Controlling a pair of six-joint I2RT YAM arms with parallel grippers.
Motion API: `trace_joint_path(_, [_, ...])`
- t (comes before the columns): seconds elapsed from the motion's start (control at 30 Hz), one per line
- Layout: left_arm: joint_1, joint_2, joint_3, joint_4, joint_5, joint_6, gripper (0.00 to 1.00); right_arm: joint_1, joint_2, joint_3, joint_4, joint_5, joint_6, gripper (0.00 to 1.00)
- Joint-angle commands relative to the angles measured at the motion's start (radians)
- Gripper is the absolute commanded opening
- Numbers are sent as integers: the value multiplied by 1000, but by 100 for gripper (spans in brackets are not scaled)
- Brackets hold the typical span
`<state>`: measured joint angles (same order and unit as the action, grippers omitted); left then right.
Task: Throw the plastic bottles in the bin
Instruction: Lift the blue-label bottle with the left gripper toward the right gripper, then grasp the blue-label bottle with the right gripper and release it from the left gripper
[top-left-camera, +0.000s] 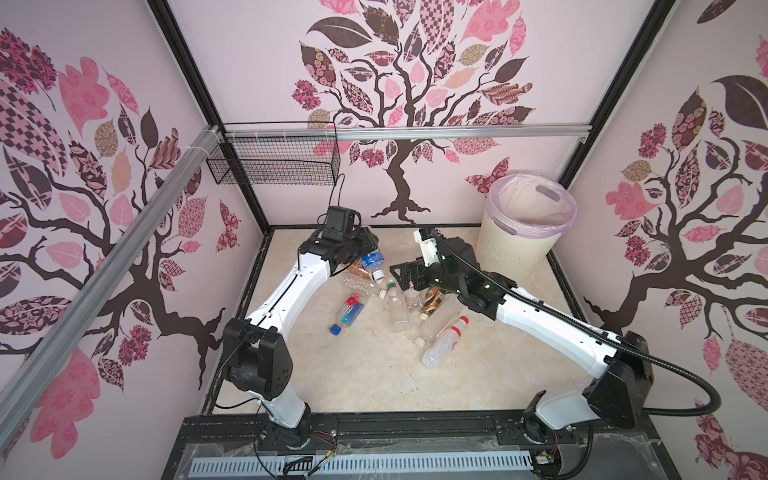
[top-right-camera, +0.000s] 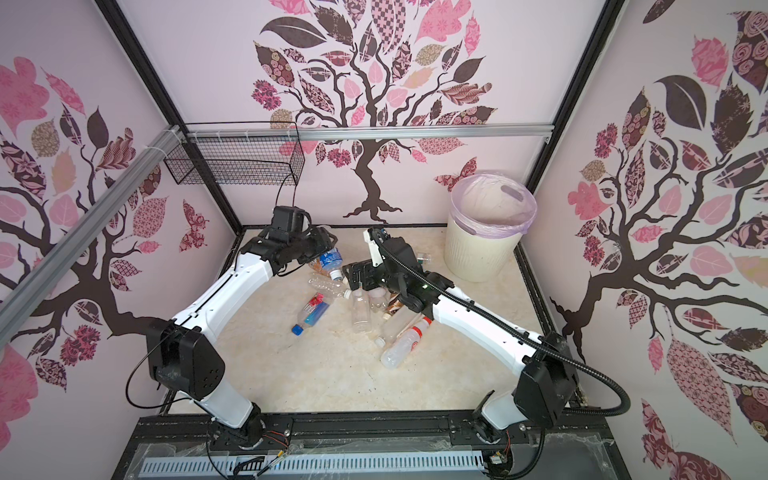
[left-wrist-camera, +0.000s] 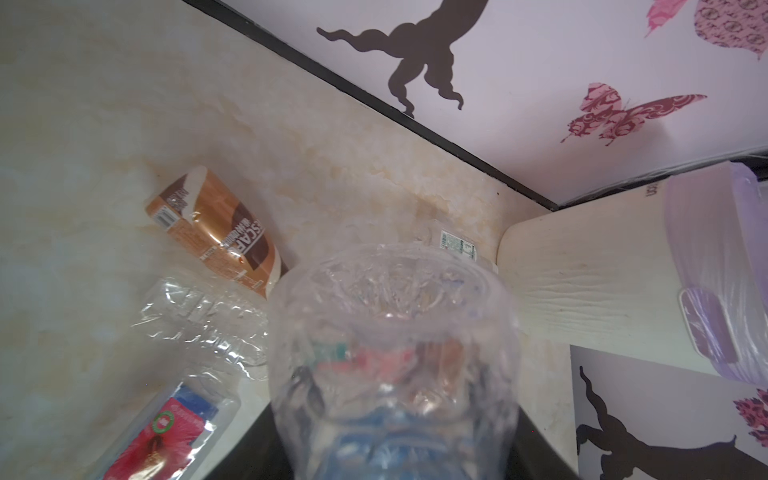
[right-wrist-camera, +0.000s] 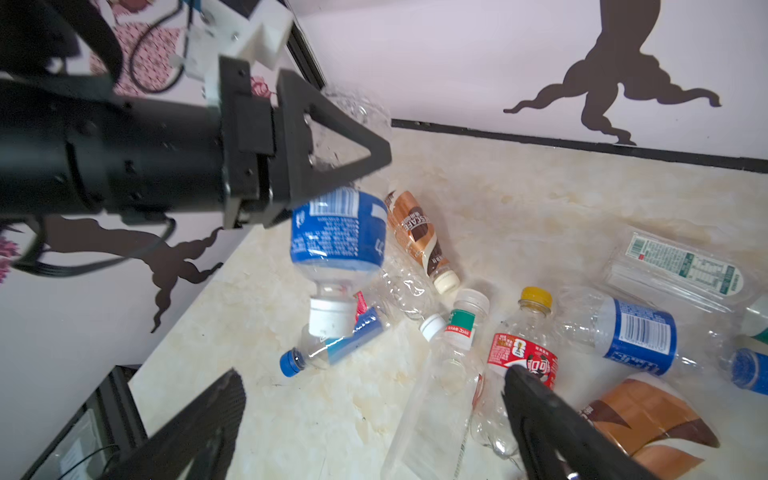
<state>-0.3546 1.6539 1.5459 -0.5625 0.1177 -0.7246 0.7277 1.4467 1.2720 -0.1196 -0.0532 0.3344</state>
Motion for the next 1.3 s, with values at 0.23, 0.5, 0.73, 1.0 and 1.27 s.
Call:
trace_joint_path(0.23, [-93, -48, 81, 93, 48, -134, 57, -17, -62, -8, 67, -36, 47, 99])
trace_joint_path(0.5, [-121, -86, 58, 139, 56, -210, 57, -17, -53, -25, 117, -34, 49, 93])
trace_joint_path(0.73, [-151, -100, 48, 155, 60, -240, 57, -17, -26, -6, 124, -26, 41, 89])
trace_joint_path(1.0, [-171, -101, 45, 168, 63, -264, 57, -17, -13, 4, 131, -19, 25, 84])
trace_joint_path(1.27, [-183, -98, 42, 165, 75, -276, 58, -17, 6, 13, 136, -19, 25, 67])
